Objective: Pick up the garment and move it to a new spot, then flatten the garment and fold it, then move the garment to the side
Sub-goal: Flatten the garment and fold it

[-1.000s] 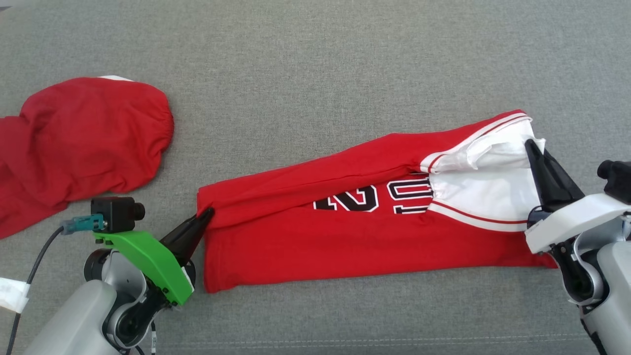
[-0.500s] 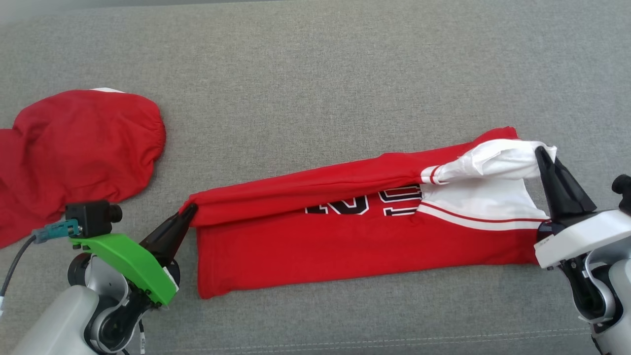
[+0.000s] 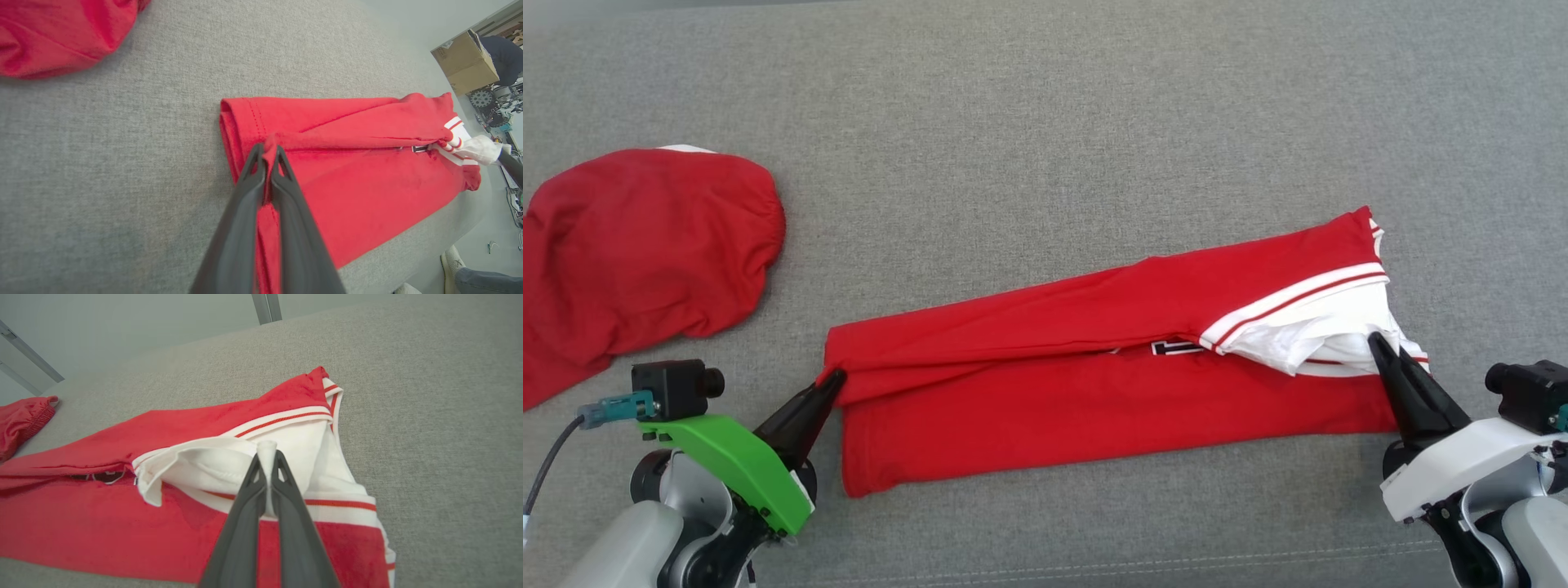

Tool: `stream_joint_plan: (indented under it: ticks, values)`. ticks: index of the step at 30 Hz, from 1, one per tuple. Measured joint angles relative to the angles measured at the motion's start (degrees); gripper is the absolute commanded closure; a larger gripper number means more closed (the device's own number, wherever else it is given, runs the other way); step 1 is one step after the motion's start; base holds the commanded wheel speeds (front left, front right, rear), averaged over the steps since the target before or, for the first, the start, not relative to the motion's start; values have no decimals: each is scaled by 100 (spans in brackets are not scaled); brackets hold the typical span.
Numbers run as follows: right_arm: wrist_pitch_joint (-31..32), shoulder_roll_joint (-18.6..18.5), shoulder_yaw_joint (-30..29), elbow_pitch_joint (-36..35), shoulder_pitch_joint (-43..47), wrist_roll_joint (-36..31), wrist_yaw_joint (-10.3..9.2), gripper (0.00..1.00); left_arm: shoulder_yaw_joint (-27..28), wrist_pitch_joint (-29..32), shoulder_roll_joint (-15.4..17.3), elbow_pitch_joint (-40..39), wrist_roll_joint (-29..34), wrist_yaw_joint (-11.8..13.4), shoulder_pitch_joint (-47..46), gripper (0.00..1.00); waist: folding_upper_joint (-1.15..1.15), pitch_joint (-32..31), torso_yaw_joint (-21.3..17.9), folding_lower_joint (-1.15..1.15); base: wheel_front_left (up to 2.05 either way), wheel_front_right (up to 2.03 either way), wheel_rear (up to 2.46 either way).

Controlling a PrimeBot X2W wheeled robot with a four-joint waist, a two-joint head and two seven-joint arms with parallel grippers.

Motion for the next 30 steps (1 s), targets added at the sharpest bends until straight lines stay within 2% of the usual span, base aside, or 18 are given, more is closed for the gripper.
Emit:
stream_joint_plan:
  ticks: [1, 2, 3, 4, 5, 11, 15, 20, 25, 30]
  values:
    - [1, -14, 2, 0, -1, -14, -10, 24, -12, 36, 8, -2, 0, 0, 4, 100, 0, 9, -7, 0, 0, 0, 0]
    - [1, -49, 5, 0, 0, -62, -47, 0, -30, 40, 10, -11, 0, 0, 5, 77, 0, 16, -12, 0, 0, 0, 0]
    - [1, -82, -8, -1, 0, -104, -53, 0, -76, 54, 23, -41, 1, -1, 6, 51, 0, 23, -18, 0, 0, 0, 0]
    - [20, -110, -23, -7, 0, -120, -57, 0, -138, 107, 49, -76, 14, -1, 9, 6, 0, 29, -23, 0, 0, 0, 0]
    - [71, -156, -27, -13, 3, -126, -58, 0, -193, 147, 80, -124, 62, -1, 22, 0, 0, 35, -29, 0, 0, 0, 0]
    - [372, -454, -163, -226, 86, -87, -57, 0, -438, 223, 527, -189, 535, -7, 239, 0, 0, 62, -61, 0, 0, 0, 0]
    - [576, -679, -378, -377, 27, -13, -100, 0, -445, 203, 681, -361, 712, 53, 272, 0, 0, 89, -77, 0, 0, 0, 0]
    - [904, -738, -456, -307, -388, 177, -100, 0, -152, -203, 802, -569, 1073, 397, 333, 0, 0, 154, -92, 0, 0, 0, 0]
    - [1340, -748, -369, 100, -431, 250, -158, 0, 202, -769, 704, -866, 1337, 772, 303, 0, 0, 200, 39, 0, 0, 0, 0]
    - [1613, -691, -323, 400, -525, 370, -232, 0, 322, -1091, 611, -991, 1455, 972, 298, 0, 0, 283, 249, 0, 0, 0, 0]
